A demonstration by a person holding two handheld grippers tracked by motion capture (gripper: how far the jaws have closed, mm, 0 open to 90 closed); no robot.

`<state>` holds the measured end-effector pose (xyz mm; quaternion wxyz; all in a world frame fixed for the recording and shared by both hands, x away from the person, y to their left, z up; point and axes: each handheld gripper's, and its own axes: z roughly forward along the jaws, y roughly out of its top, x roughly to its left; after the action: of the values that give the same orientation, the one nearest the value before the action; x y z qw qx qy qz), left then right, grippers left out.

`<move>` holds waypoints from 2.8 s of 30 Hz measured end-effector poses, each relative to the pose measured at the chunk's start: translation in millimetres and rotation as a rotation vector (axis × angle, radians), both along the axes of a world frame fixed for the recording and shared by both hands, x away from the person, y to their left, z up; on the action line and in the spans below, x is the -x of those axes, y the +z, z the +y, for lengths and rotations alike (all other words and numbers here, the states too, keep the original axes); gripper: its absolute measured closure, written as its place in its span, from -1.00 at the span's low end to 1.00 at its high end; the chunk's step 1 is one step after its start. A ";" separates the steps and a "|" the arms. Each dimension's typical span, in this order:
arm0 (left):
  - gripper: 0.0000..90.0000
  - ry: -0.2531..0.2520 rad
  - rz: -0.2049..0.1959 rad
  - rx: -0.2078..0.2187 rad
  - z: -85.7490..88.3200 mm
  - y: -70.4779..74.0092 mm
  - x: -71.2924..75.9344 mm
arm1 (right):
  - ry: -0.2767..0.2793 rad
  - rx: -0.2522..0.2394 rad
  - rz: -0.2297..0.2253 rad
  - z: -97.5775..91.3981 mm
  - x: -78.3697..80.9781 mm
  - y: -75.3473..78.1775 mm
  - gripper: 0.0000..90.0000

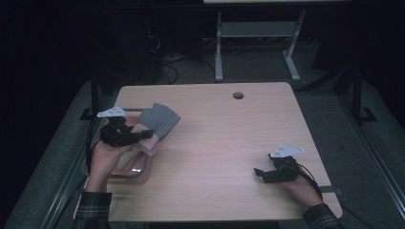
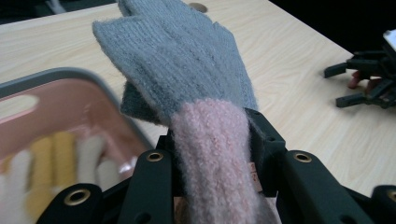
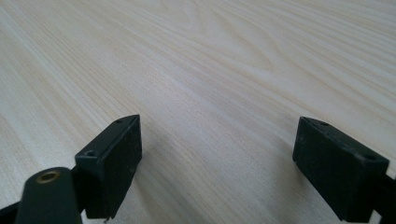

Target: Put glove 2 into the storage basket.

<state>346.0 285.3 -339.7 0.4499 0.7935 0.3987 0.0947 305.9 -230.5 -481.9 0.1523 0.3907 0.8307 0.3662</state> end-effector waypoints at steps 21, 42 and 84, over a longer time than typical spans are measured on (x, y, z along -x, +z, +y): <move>0.44 0.172 0.105 -0.054 64.6 -33.8 -8.6 | -0.002 0.002 0.000 0.3 -0.3 0.0 -0.65; 0.18 0.170 0.176 -0.144 57.9 -59.0 -21.6 | -0.005 -0.001 0.007 0.7 0.1 0.2 -0.65; -0.54 0.087 0.045 -0.053 16.1 -26.0 -12.8 | 0.012 0.001 0.007 2.2 -2.9 0.1 -0.67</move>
<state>358.8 301.4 -365.7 0.4154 0.7889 0.4401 0.1069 308.8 -228.3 -481.8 0.1474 0.3869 0.8336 0.3655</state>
